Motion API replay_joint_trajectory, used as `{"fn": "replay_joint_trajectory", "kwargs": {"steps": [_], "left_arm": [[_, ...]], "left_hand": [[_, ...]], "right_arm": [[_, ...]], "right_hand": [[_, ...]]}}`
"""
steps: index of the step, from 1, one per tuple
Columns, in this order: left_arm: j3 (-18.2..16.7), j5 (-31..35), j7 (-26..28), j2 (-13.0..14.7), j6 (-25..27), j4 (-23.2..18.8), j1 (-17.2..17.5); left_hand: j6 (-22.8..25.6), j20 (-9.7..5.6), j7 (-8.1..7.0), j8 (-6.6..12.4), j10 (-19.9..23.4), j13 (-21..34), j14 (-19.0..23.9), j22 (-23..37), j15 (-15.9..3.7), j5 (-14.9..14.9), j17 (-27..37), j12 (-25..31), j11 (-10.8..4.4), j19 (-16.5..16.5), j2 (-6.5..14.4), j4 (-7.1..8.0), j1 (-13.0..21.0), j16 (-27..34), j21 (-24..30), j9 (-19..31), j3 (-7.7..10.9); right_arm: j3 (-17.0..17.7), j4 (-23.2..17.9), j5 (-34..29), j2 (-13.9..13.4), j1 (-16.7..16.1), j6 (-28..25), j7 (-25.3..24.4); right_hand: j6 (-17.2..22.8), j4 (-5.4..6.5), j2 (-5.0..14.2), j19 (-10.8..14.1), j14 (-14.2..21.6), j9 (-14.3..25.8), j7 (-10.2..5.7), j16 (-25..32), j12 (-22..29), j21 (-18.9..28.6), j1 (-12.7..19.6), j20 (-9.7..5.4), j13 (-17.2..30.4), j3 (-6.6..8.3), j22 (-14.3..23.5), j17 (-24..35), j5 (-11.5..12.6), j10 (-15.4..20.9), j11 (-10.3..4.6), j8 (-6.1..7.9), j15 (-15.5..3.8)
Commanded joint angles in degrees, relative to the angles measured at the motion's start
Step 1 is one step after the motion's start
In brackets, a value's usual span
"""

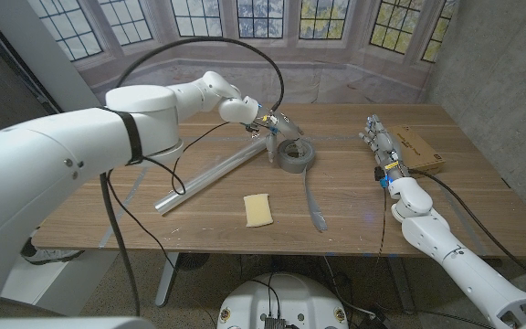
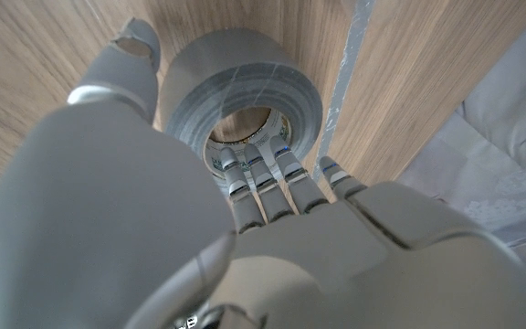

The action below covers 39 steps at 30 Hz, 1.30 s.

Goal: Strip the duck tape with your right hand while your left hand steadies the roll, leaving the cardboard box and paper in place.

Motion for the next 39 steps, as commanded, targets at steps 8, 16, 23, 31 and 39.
{"fn": "replay_joint_trajectory", "kwargs": {"steps": [8, 16, 23, 31, 39], "left_arm": [[3.3, 4.1, 9.3, -0.1, 2.1, 0.5, 1.2], [4.0, 5.8, 11.4, -0.4, 3.8, 0.7, 1.2], [4.0, 6.1, 10.0, -1.0, 5.6, 0.7, 1.5], [5.2, 8.8, 13.2, -1.5, 8.3, 0.9, 2.0], [4.8, 9.3, 14.1, -1.4, 10.7, 1.0, 2.8]], "left_hand": [[2.4, -0.58, -0.02, 0.36, 2.4, 0.2, 5.4, 0.1, -2.6, -0.3, 0.2, 0.3, -0.24, 1.2, 25.6, -0.16, 28.4, 0.7, 0.2, 0.1, -1.1], [3.9, -1.48, -0.05, 0.55, 3.9, 0.2, 7.0, 0.2, -2.65, 0.0, 0.2, 0.3, -0.27, 2.2, 25.6, -0.25, 30.3, 0.7, 0.4, 0.2, -1.47], [6.6, -2.02, -0.07, 1.05, 7.0, 0.3, 7.7, 0.3, -2.61, 0.8, 0.0, 0.7, -0.23, 2.3, 25.6, -0.43, 32.7, 0.2, 0.3, 0.3, -1.38], [8.9, -2.28, -0.09, 1.43, 8.7, 0.3, 8.3, 0.4, -2.64, 1.6, 0.0, 0.6, -0.28, 2.4, 25.6, -0.48, 33.6, 0.1, 0.4, 0.3, -1.11], [13.9, -2.6, 0.06, 2.3, 12.7, 0.5, 10.1, 0.5, -2.63, 3.3, 0.1, 0.8, -0.37, 2.9, 25.7, -0.62, 34.2, 0.3, 0.6, 0.4, -0.06]], "right_arm": [[-0.2, 1.4, 0.6, 0.9, 0.0, 0.9, 0.3], [-0.2, 2.0, 0.9, 1.1, 0.0, 1.1, 0.4], [-0.2, 2.3, 0.9, 1.0, 0.1, 1.0, 0.7], [-0.2, 2.7, 1.1, 0.5, 0.2, 1.0, 1.5], [0.0, 2.5, 1.2, 0.1, 0.0, 0.8, 1.4]], "right_hand": [[0.2, -0.41, 0.09, 0.1, 0.5, 0.1, -0.27, 0.0, 0.1, 0.0, 0.5, -0.13, 0.1, 0.42, 0.1, 0.0, 0.2, 0.5, 0.22, -0.18, -2.41], [0.3, -0.5, 0.1, 0.2, 0.5, 0.1, -0.27, 0.0, 0.2, 0.0, 0.5, -0.16, 0.1, 0.49, 0.1, 0.0, 0.2, 0.6, 0.28, -0.15, -2.42], [0.5, -0.58, 0.11, 0.2, 0.6, 0.1, -0.25, 0.0, 0.1, 0.0, 0.5, -0.17, 0.1, 0.56, 0.1, 0.0, 0.1, 0.6, 0.13, -0.11, -2.43], [0.5, -0.65, 0.11, 0.2, 0.6, 0.1, -0.25, 0.0, 0.1, 0.0, 0.5, -0.17, 0.1, 0.61, 0.1, 0.0, 0.1, 0.7, 0.27, -0.1, -2.43], [0.5, -0.74, 0.11, 0.2, 0.6, 0.1, -0.32, 0.0, 0.1, 0.0, 0.5, -0.19, 0.1, 0.68, 0.1, 0.0, 0.1, 0.6, 0.15, -0.11, -2.45]]}}
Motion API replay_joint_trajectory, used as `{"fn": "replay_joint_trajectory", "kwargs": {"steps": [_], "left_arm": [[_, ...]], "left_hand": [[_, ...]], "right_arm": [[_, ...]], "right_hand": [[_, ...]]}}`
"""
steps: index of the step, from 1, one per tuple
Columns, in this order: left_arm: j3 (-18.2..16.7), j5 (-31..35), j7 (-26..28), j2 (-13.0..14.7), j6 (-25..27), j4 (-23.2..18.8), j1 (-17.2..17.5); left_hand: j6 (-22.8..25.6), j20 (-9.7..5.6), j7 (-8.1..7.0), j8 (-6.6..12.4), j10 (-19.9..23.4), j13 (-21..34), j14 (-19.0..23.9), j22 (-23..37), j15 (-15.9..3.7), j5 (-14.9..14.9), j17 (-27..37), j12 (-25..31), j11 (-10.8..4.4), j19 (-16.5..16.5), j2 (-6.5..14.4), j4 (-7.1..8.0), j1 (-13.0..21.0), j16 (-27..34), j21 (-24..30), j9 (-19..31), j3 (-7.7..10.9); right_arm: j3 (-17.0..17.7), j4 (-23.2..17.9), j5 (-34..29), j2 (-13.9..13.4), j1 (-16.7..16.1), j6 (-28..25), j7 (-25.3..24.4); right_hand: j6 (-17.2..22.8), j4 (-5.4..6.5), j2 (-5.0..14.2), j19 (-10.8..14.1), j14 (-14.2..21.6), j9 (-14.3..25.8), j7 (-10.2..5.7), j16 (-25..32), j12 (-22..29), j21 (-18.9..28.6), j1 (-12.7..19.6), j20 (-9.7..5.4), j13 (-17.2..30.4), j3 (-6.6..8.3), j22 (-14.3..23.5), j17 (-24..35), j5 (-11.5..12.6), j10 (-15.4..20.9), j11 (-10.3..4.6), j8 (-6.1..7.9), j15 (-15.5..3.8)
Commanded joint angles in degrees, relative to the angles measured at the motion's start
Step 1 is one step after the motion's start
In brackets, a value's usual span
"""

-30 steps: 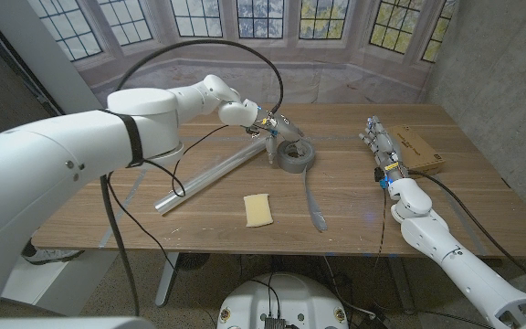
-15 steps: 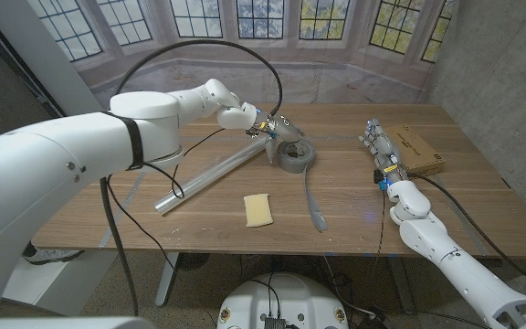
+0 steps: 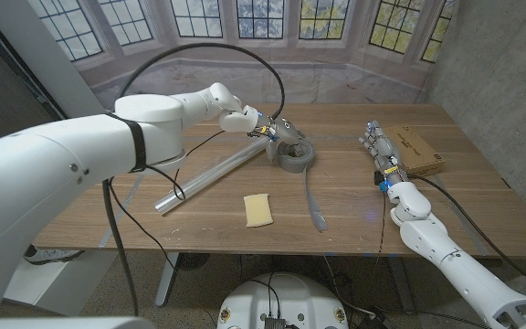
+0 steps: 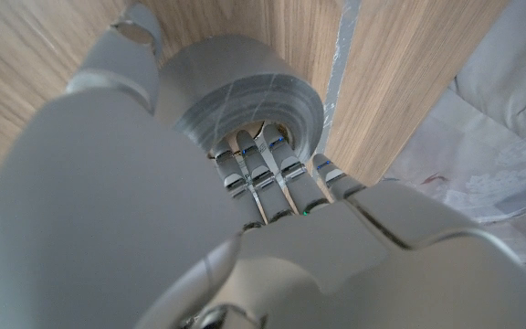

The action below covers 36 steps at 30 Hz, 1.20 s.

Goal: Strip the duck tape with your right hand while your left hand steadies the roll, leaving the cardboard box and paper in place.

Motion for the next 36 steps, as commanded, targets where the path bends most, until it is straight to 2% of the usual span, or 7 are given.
{"fn": "replay_joint_trajectory", "kwargs": {"steps": [1, 12, 20, 25, 31, 35, 36], "left_arm": [[0.3, 1.8, 2.8, -0.2, 3.5, 0.2, 0.8], [0.2, 2.7, 4.3, 0.0, 4.4, 0.3, 1.1], [-0.2, 2.4, 4.1, -0.2, 5.4, 0.3, 1.8], [-0.6, 1.6, 3.3, -0.5, 6.0, 0.3, 2.1], [-0.8, 0.7, 2.4, -0.9, 6.3, 0.3, 2.2], [-0.6, 0.6, 2.4, -1.1, 6.2, 0.2, 2.1], [-0.7, 0.5, 2.3, -1.1, 6.1, 0.2, 2.0]], "left_hand": [[4.6, -0.37, 0.05, 1.13, 4.2, 0.4, 3.9, 0.3, -1.65, 1.6, 0.2, 0.8, -0.06, 0.8, 28.6, -0.13, 30.6, 0.2, 0.6, 0.2, 0.93], [15.8, -1.99, 0.08, 5.19, 13.4, 0.9, 10.6, 0.6, -1.69, 6.8, 0.6, 1.2, -0.13, 2.7, 28.1, -0.27, 30.8, 0.7, 1.2, 1.2, 2.83], [18.5, -2.76, 0.23, 6.64, 16.3, 1.7, 13.4, 0.7, -1.69, 9.5, 0.9, 1.8, -0.07, 3.5, 28.6, -0.27, 31.0, 1.2, 1.5, 1.5, 3.74], [26.0, -3.47, 0.28, 11.85, 24.1, 4.2, 18.7, 1.0, -1.69, 16.0, 1.2, 4.3, 0.02, 4.1, 28.5, -0.29, 31.0, 1.5, 1.9, 2.6, 4.79], [28.5, -4.38, 0.33, 14.44, 26.5, 5.7, 20.0, 1.2, -1.66, 18.4, 1.4, 5.3, 0.1, 4.7, 28.3, -0.22, 30.9, 1.4, 2.4, 3.5, 5.1], [30.6, -5.06, 0.49, 17.58, 29.1, 7.8, 23.0, 1.5, -1.67, 20.4, 1.9, 6.6, 0.16, 5.2, 28.4, -0.13, 30.9, 2.1, 3.0, 4.8, 5.3], [32.4, -5.25, 0.52, 19.81, 31.1, 9.2, 24.1, 1.5, -1.66, 21.4, 1.9, 7.7, 0.22, 5.2, 28.1, -0.21, 30.8, 2.1, 3.2, 5.7, 5.21]], "right_arm": [[0.2, 0.0, 0.1, -0.7, -0.1, -0.3, 0.3], [0.0, -0.3, -0.2, -0.8, 0.3, -0.9, 0.1], [0.1, -1.1, -0.3, -1.1, -0.5, -1.3, -0.7], [0.3, -1.6, -0.3, -1.3, -1.0, -1.4, -1.2], [0.6, -2.3, -0.2, -1.7, -1.6, -1.5, -1.4], [0.7, -2.4, -0.2, -1.8, -1.7, -1.6, -1.3], [0.7, -2.4, -0.2, -1.8, -1.7, -1.6, -1.3]], "right_hand": [[0.4, -0.28, 0.12, 0.2, 0.6, 0.1, -0.22, 0.0, 0.1, 0.0, 0.5, -0.17, 0.1, 0.21, 0.1, 0.0, 0.1, 0.4, -0.05, -0.12, -2.45], [0.5, -0.39, 0.17, 0.2, 0.6, 0.1, -0.23, 0.0, 0.1, 0.0, 0.5, -0.24, 0.1, 0.32, 0.1, 0.1, 0.0, 0.5, -0.09, -0.12, -2.49], [0.4, -0.46, 0.16, 0.2, 0.6, 0.1, -0.24, 0.0, 0.1, 0.0, 0.5, -0.24, 0.1, 0.37, 0.1, 0.1, 0.0, 0.5, -0.13, -0.13, -2.48], [0.5, -0.5, 0.16, 0.2, 0.6, 0.2, -0.23, -0.1, 0.1, 0.0, 0.5, -0.23, 0.2, 0.41, 0.1, 0.1, 0.0, 0.5, -0.09, -0.13, -2.53], [0.4, -0.54, 0.17, 0.2, 0.7, 0.2, -0.22, 0.0, 0.1, 0.0, 0.5, -0.24, 0.2, 0.45, 0.1, 0.1, 0.0, 0.5, -0.13, -0.16, -2.51], [0.4, -0.59, 0.18, 0.2, 0.7, 0.2, -0.2, 0.0, 0.1, 0.1, 0.5, -0.3, 0.2, 0.49, 0.1, 0.1, 0.0, 0.5, -0.15, -0.14, -2.5], [0.4, -0.6, 0.19, 0.2, 0.6, 0.2, -0.2, -0.1, 0.1, 0.1, 0.5, -0.3, 0.2, 0.5, 0.1, 0.1, 0.0, 0.5, -0.11, -0.15, -2.54]]}}
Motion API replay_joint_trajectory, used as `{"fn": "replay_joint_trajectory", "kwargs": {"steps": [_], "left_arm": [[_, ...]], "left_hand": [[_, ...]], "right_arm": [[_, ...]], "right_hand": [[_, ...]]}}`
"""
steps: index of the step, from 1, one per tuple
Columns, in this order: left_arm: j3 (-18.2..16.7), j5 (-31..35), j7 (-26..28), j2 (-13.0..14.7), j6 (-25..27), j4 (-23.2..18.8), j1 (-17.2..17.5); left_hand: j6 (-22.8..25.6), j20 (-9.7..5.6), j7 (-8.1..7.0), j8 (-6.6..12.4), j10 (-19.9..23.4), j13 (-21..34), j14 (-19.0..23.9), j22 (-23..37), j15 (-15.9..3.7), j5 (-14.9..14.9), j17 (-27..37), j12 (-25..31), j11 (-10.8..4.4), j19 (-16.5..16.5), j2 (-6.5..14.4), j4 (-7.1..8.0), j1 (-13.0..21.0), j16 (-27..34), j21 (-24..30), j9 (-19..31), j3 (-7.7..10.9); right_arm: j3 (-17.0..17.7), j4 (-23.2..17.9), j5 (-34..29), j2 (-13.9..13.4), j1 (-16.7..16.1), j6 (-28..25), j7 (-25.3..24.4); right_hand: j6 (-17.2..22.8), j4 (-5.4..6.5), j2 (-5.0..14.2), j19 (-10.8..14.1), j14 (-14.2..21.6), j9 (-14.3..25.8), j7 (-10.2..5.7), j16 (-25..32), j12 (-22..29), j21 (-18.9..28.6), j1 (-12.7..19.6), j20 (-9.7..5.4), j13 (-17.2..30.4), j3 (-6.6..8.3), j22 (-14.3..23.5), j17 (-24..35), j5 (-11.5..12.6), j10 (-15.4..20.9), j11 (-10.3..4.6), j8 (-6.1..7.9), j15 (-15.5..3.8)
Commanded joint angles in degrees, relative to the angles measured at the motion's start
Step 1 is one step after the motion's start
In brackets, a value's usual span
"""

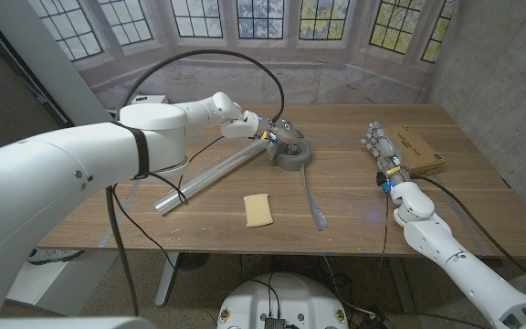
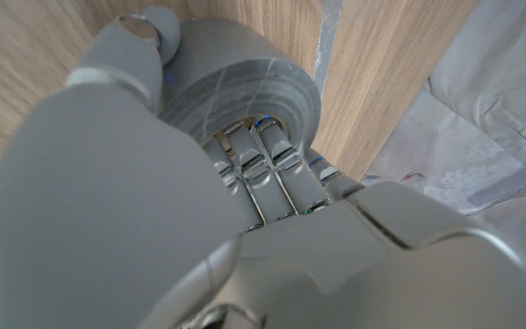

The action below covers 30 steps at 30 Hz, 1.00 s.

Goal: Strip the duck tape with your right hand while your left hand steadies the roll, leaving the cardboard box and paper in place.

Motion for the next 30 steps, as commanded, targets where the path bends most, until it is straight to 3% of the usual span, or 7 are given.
{"fn": "replay_joint_trajectory", "kwargs": {"steps": [1, 9, 10, 16, 17, 22, 30], "left_arm": [[-0.2, -1.4, -0.9, -0.5, 0.3, -0.1, 0.1], [0.1, -1.2, 0.5, -0.4, 0.2, -0.1, 0.2], [0.1, -1.3, 0.4, -0.4, 0.2, -0.1, 0.3], [-0.1, -1.7, 0.1, -0.3, -0.4, -0.1, 0.4], [-0.2, -1.9, -0.1, -0.3, -0.6, -0.1, 0.5], [-0.2, -2.2, 0.2, -0.2, -1.5, -0.2, 0.1], [0.0, -2.2, 1.2, 0.1, -3.2, -0.2, -0.4]], "left_hand": [[6.1, -0.83, -0.91, 8.71, 3.1, 2.4, 2.6, 0.3, 0.08, 1.9, 0.4, 1.7, 0.08, 0.6, 28.9, 0.11, 30.0, 0.6, 0.8, 4.0, 0.33], [9.3, -1.35, 1.31, 14.19, 6.8, 5.8, 7.3, 0.5, 0.12, 4.1, 1.9, 4.1, 0.17, 1.7, 29.3, 0.27, 29.9, 2.4, 1.8, 6.8, 0.61], [9.7, -1.78, 1.97, 16.1, 8.3, 7.1, 9.6, 0.6, 0.15, 5.1, 2.5, 5.1, 0.26, 2.1, 29.4, 0.31, 29.7, 3.4, 2.2, 8.0, 0.66], [10.6, -2.7, 4.79, 22.16, 12.0, 11.3, 14.2, 0.9, 0.2, 8.0, 3.9, 8.2, 0.35, 3.7, 28.8, 0.34, 29.5, 5.3, 3.7, 12.3, 0.74], [10.0, -3.16, 5.35, 25.28, 12.9, 13.9, 15.6, 1.2, 0.2, 9.2, 4.6, 10.2, 0.52, 4.0, 28.3, 0.35, 29.4, 5.9, 4.3, 15.0, 0.77], [10.4, -3.65, 6.54, 28.31, 13.4, 16.5, 17.7, 1.4, 0.21, 9.8, 5.5, 12.1, 0.46, 5.0, 28.2, 0.32, 29.5, 7.0, 5.3, 17.5, 0.84], [10.0, -3.7, 7.52, 30.53, 13.7, 18.8, 18.9, 1.7, 0.25, 10.1, 6.6, 14.0, 0.43, 5.2, 27.9, 0.21, 29.7, 8.1, 6.0, 19.8, 1.0]], "right_arm": [[0.4, -0.9, 0.0, -0.6, -0.8, -0.3, -0.3], [0.5, -1.3, 0.1, -0.8, -0.7, -0.8, -0.2], [0.5, -1.3, 0.1, -0.8, -0.7, -0.9, -0.2], [0.4, -1.5, 0.3, -0.8, -0.9, -1.1, -0.2], [0.4, -1.6, 0.3, -0.8, -1.0, -1.2, -0.3], [0.5, -1.7, 0.2, -0.9, -1.1, -1.0, -0.3], [0.3, -1.2, 0.2, -0.7, -0.6, -0.9, 0.1]], "right_hand": [[0.4, -0.38, 0.19, 0.2, 0.6, 0.2, -0.19, -0.1, 0.1, 0.0, 0.5, -0.27, 0.2, 0.28, 0.1, 0.1, 0.0, 0.5, -0.08, -0.15, -2.53], [0.4, -0.45, 0.25, 0.2, 0.6, 0.2, -0.24, -0.1, 0.1, 0.0, 0.5, -0.32, 0.2, 0.37, 0.1, 0.1, -0.1, 0.6, -0.07, -0.16, -2.52], [0.5, -0.45, 0.25, 0.2, 0.6, 0.2, -0.21, -0.1, 0.1, 0.0, 0.5, -0.29, 0.2, 0.37, 0.1, 0.1, -0.1, 0.6, -0.1, -0.15, -2.53], [0.5, -0.51, 0.24, 0.2, 0.6, 0.2, -0.29, -0.1, 0.1, 0.0, 0.5, -0.33, 0.2, 0.42, 0.1, 0.1, -0.1, 0.5, 0.01, -0.15, -2.53], [0.5, -0.52, 0.24, 0.2, 0.6, 0.2, -0.26, -0.1, 0.1, 0.0, 0.5, -0.29, 0.2, 0.43, 0.1, 0.1, -0.1, 0.5, -0.08, -0.15, -2.56], [0.4, -0.57, 0.25, 0.2, 0.6, 0.2, -0.29, -0.1, 0.1, 0.0, 0.5, -0.32, 0.2, 0.48, 0.1, 0.1, -0.1, 0.5, -0.25, -0.17, -2.53], [0.5, -0.62, 0.29, 0.3, 0.7, 0.2, -0.28, -0.1, 0.1, 0.1, 0.5, -0.37, 0.2, 0.55, 0.1, 0.1, -0.1, 0.5, -0.18, -0.15, -2.51]]}}
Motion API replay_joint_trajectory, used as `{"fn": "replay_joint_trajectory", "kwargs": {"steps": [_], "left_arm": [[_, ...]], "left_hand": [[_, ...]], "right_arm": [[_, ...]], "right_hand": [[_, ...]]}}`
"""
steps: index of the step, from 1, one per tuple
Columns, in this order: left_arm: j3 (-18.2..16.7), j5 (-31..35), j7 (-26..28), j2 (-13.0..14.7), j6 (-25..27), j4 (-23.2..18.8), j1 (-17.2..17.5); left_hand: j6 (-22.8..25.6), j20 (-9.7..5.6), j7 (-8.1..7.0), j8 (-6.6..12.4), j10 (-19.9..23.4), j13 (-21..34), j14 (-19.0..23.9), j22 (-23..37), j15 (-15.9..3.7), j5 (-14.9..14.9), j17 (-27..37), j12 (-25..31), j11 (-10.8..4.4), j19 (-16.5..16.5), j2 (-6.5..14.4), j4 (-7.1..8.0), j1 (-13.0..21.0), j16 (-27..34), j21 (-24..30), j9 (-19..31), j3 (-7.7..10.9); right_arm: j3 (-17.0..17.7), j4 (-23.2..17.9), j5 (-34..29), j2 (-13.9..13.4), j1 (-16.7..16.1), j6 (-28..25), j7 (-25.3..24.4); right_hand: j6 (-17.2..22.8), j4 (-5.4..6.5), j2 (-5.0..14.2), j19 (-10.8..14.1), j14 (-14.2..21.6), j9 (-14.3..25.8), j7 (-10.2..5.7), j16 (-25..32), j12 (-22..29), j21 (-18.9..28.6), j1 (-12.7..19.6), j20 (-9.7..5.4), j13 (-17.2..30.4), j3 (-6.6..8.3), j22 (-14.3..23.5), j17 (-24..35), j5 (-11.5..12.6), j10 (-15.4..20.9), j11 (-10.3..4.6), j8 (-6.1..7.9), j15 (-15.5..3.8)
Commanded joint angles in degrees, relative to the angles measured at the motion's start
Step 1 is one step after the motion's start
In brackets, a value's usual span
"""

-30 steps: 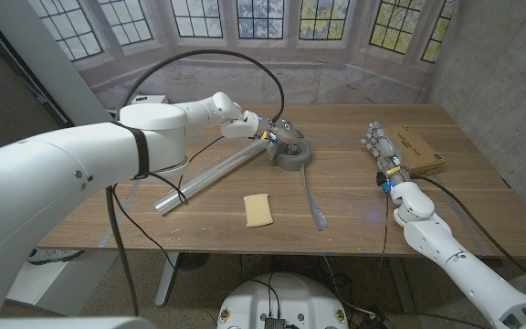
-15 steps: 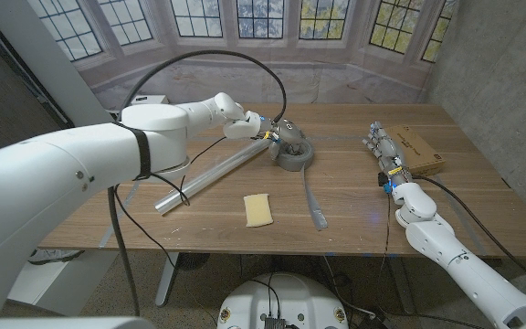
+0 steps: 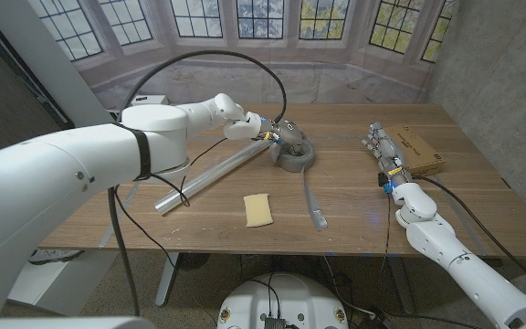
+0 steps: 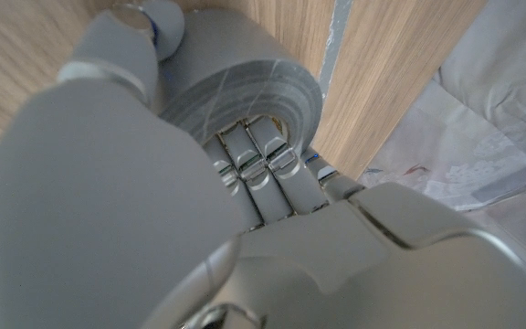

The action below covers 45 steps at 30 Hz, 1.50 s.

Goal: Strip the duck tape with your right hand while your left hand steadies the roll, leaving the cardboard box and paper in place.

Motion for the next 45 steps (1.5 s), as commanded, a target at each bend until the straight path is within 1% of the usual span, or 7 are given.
{"fn": "replay_joint_trajectory", "kwargs": {"steps": [1, 8, 11, 21, 34, 37, 45], "left_arm": [[-0.2, -0.7, 0.7, 0.5, -2.4, -0.1, -0.7], [0.2, -0.3, 1.5, 0.6, -3.7, -0.1, -1.5], [0.4, 0.1, 1.8, 0.5, -4.1, -0.1, -1.9], [0.0, -0.5, 1.9, 0.7, -8.1, -0.2, -3.8], [0.4, 0.1, 3.4, 1.1, -11.5, -0.4, -5.5], [-0.3, -1.0, 2.3, 1.3, -13.0, -0.4, -5.8], [-0.3, -1.0, 3.4, 2.0, -16.1, -0.6, -6.8]], "left_hand": [[7.5, -0.88, 6.72, 30.76, 8.7, 15.7, 7.5, 0.3, 1.07, 0.4, 4.8, 7.6, 0.11, 1.4, 28.1, 0.19, 29.5, 2.5, 0.6, 20.0, 1.04], [7.3, -0.77, 6.7, 31.91, 8.7, 17.1, 7.8, 0.6, 1.1, 0.4, 5.4, 8.8, 0.04, 1.3, 28.0, 0.11, 29.6, 3.0, 1.1, 21.4, 1.26], [7.1, -0.75, 6.67, 32.76, 8.7, 18.3, 8.0, 0.8, 1.13, 0.3, 5.9, 9.7, 0.03, 1.2, 27.9, 0.07, 29.7, 3.4, 1.4, 22.4, 1.47], [6.6, -0.42, 6.62, 34.52, 8.2, 20.0, 7.9, 1.1, 1.16, 0.1, 6.8, 11.0, 0.05, 0.8, 27.6, 0.01, 29.8, 4.1, 2.0, 24.7, 2.05], [6.1, -0.2, 6.44, 36.06, 7.9, 20.4, 7.7, 1.4, 1.2, -0.2, 7.7, 11.4, 0.07, 0.3, 27.4, -0.01, 29.8, 4.6, 2.7, 26.8, 2.72], [5.8, -0.15, 6.35, 36.3, 7.9, 20.5, 7.7, 1.5, 1.2, -0.3, 7.9, 11.5, 0.07, 0.3, 27.3, -0.02, 29.8, 4.8, 2.8, 27.2, 2.86], [5.8, -0.08, 6.38, 36.57, 7.8, 20.5, 7.5, 1.6, 1.2, -0.5, 8.4, 11.6, 0.1, 0.1, 27.2, -0.01, 29.8, 5.1, 3.2, 27.5, 3.25]], "right_arm": [[-0.2, 0.3, 0.0, 0.1, 0.4, 0.0, 0.4], [-0.3, 0.2, -0.3, 0.1, 0.6, -0.1, 0.2], [-0.4, 0.2, -0.4, 0.1, 0.8, 0.0, 0.3], [-0.4, -0.3, -0.9, 0.0, 1.1, -0.1, -0.1], [-0.4, -1.0, -1.2, -0.1, 1.1, -0.3, -0.5], [-0.4, -1.2, -1.3, -0.2, 1.1, -0.4, -0.7], [-0.7, -1.2, -1.6, 0.0, 1.7, -0.6, -0.7]], "right_hand": [[0.5, -0.3, 0.29, 0.3, 0.6, 0.2, -0.26, -0.1, 0.1, 0.1, 0.4, -0.36, 0.2, 0.23, 0.1, 0.1, -0.1, 0.5, -0.08, -0.16, -2.52], [0.5, -0.34, 0.3, 0.3, 0.7, 0.2, -0.21, 0.0, 0.1, 0.1, 0.4, -0.38, 0.2, 0.28, 0.1, 0.1, -0.1, 0.5, -0.1, -0.17, -2.53], [0.5, -0.36, 0.31, 0.3, 0.7, 0.2, -0.24, -0.1, 0.1, 0.1, 0.4, -0.38, 0.2, 0.31, 0.1, 0.1, -0.1, 0.5, -0.1, -0.14, -2.53], [0.6, -0.44, 0.29, 0.3, 0.7, 0.2, -0.21, 0.0, 0.1, 0.1, 0.4, -0.42, 0.2, 0.38, 0.1, 0.1, -0.2, 0.6, -0.02, -0.13, -2.48], [0.6, -0.55, 0.27, 0.4, 0.7, 0.2, -0.2, -0.1, 0.1, 0.1, 0.3, -0.5, 0.2, 0.47, 0.1, 0.1, -0.2, 0.6, 0.03, -0.15, -2.45], [0.6, -0.57, 0.28, 0.4, 0.7, 0.2, -0.2, -0.1, 0.0, 0.1, 0.3, -0.47, 0.2, 0.5, 0.1, 0.1, -0.2, 0.6, -0.04, -0.15, -2.44], [0.6, -0.64, 0.27, 0.4, 0.7, 0.2, -0.2, -0.1, 0.0, 0.1, 0.3, -0.46, 0.2, 0.55, 0.1, 0.1, -0.2, 0.6, 0.03, -0.16, -2.44]]}}
